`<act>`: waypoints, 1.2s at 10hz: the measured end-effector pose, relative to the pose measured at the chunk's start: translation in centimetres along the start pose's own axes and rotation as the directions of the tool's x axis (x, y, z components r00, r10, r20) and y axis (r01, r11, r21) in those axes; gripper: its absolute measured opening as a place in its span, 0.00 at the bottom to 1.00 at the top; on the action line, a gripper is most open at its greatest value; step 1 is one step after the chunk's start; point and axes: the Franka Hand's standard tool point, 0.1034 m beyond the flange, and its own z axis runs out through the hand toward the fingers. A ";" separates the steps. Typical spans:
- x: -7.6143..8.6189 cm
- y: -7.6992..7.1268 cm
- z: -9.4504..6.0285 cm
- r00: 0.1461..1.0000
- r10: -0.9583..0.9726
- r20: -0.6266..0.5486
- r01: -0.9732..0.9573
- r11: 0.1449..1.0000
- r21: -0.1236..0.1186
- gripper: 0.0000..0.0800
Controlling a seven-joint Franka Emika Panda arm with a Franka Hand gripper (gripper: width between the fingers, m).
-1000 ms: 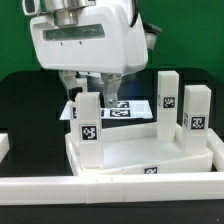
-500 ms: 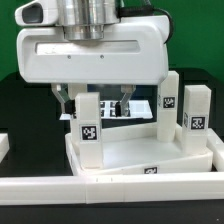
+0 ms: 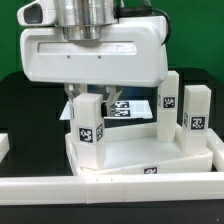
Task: Assemble desk
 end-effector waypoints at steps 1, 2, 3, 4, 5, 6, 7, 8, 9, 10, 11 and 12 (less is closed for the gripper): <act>0.0 0.0 0.0 0.998 0.071 0.000 -0.071 0.998 0.001 0.36; 0.0 -0.1 0.0 0.990 0.142 0.000 -0.142 0.990 0.001 0.36; 0.0 -0.1 0.0 0.978 0.206 0.000 -0.206 0.978 0.001 0.36; 0.1 -0.2 0.1 0.935 0.354 0.008 -0.354 0.935 0.007 0.36; 0.4 -0.2 0.0 0.880 0.475 0.016 -0.475 0.880 0.014 0.36; 0.5 -0.3 0.0 0.786 0.616 0.041 -0.618 0.786 0.033 0.36; 0.6 -0.5 0.0 0.683 0.728 0.060 -0.731 0.681 0.042 0.36; 0.7 -0.7 0.1 0.576 0.815 0.062 -0.817 0.573 0.057 0.36; 0.6 -1.0 0.2 0.500 0.863 0.065 -0.865 0.496 0.070 0.36; 0.6 -1.1 0.1 0.469 0.881 0.067 -0.883 0.464 0.070 0.36; 0.6 -1.2 0.1 0.424 0.903 0.071 -0.905 0.419 0.068 0.36; 0.6 -1.2 0.2 0.427 0.902 0.071 -0.904 0.423 0.067 0.43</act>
Offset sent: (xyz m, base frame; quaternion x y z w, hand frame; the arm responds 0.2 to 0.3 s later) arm 0.0048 -0.0038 -0.0101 -0.0008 -0.0025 0.3571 0.9340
